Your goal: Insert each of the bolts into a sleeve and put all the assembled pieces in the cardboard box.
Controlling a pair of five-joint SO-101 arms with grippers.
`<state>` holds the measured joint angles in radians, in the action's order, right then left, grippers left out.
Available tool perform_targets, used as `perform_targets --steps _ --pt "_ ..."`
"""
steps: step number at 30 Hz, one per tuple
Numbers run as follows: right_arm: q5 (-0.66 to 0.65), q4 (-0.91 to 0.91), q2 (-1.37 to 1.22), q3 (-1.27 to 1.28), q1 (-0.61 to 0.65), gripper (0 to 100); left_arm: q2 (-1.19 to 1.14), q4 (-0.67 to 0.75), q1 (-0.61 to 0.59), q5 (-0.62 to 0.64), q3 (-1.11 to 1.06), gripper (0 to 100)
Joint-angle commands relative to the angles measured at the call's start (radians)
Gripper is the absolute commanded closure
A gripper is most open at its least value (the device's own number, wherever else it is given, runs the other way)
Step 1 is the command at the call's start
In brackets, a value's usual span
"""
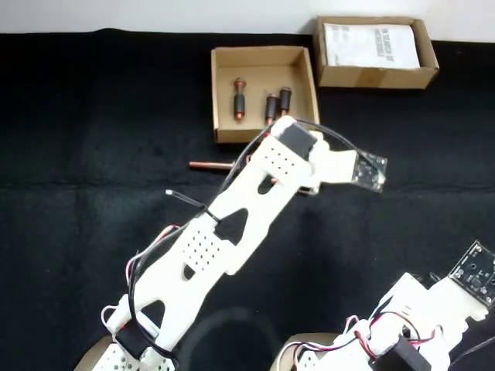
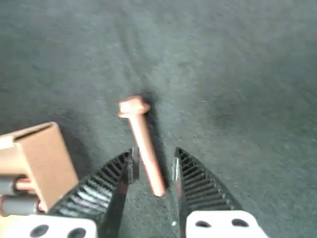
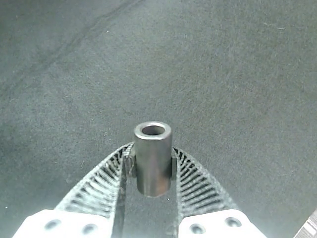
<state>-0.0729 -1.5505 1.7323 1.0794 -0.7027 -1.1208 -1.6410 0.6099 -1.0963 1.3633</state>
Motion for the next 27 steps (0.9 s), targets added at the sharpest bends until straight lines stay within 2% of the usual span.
perform_targets --steps 1,4,14,27 --pt "0.0 0.018 -0.019 -0.005 0.028 99.1 0.012 0.089 -0.01 0.0 -0.012 87" --pt "-0.002 0.018 -0.019 -0.005 0.045 99.1 0.015 0.163 -0.03 0.002 -0.071 87" --pt "-0.005 0.018 -0.019 -0.005 0.068 99.1 0.012 0.272 -0.044 0.048 -0.173 87" --pt "-0.005 0.018 -0.019 -0.005 0.068 99.1 0.012 0.307 -0.005 0.051 -0.262 87"
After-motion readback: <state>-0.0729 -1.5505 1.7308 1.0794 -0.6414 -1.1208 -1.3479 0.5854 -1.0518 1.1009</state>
